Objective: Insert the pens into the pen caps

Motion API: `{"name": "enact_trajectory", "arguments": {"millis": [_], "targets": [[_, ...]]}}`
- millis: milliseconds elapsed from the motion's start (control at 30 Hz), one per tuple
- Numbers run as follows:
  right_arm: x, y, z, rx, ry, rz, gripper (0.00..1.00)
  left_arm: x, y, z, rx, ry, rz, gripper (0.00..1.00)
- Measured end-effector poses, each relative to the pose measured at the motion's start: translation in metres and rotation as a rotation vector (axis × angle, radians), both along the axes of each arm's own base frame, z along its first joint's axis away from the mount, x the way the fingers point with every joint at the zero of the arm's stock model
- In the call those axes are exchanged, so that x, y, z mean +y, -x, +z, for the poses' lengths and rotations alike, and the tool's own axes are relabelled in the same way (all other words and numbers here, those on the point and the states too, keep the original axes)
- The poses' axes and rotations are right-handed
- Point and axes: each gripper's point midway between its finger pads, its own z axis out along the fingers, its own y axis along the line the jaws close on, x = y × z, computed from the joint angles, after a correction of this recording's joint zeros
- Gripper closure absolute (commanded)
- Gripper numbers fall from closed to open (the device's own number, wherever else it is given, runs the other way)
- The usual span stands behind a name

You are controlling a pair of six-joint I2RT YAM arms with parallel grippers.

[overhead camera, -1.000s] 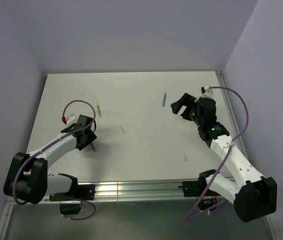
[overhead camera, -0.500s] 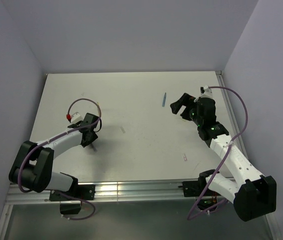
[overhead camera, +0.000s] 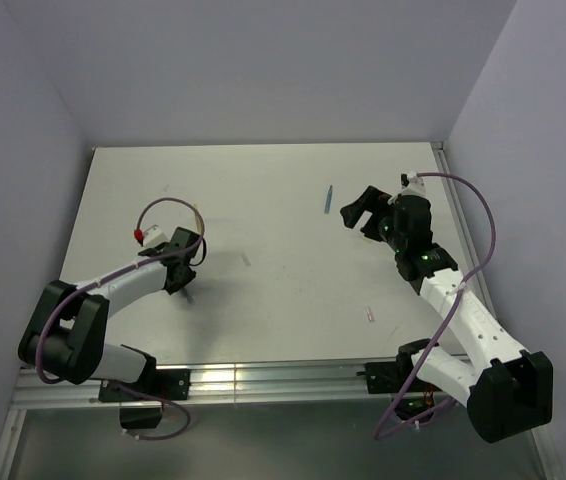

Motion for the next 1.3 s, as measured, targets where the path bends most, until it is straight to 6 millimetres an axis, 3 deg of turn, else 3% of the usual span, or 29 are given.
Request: {"name": "enact_trajectory", "arguments": {"millis": [433, 767, 1000, 1300], "targets": [[0.0, 0.0, 0.0, 0.001, 0.0, 0.0, 0.07, -0.01, 0.001, 0.0, -0.007, 0.015, -0.016, 0.63], [0.0, -0.001, -0.007, 0.023, 0.006, -0.001, 0.08, -0.014, 0.001, -0.001, -0.015, 0.024, -0.024, 0.78], [0.0, -0.001, -0.013, 0.045, 0.009, -0.002, 0.1, -0.017, -0.001, 0.0, -0.03, 0.041, -0.034, 1.0], [-0.005, 0.008, -0.037, 0.143, 0.04, -0.015, 0.14, -0.02, -0.002, 0.001, -0.045, 0.057, -0.046, 1.0]]}}
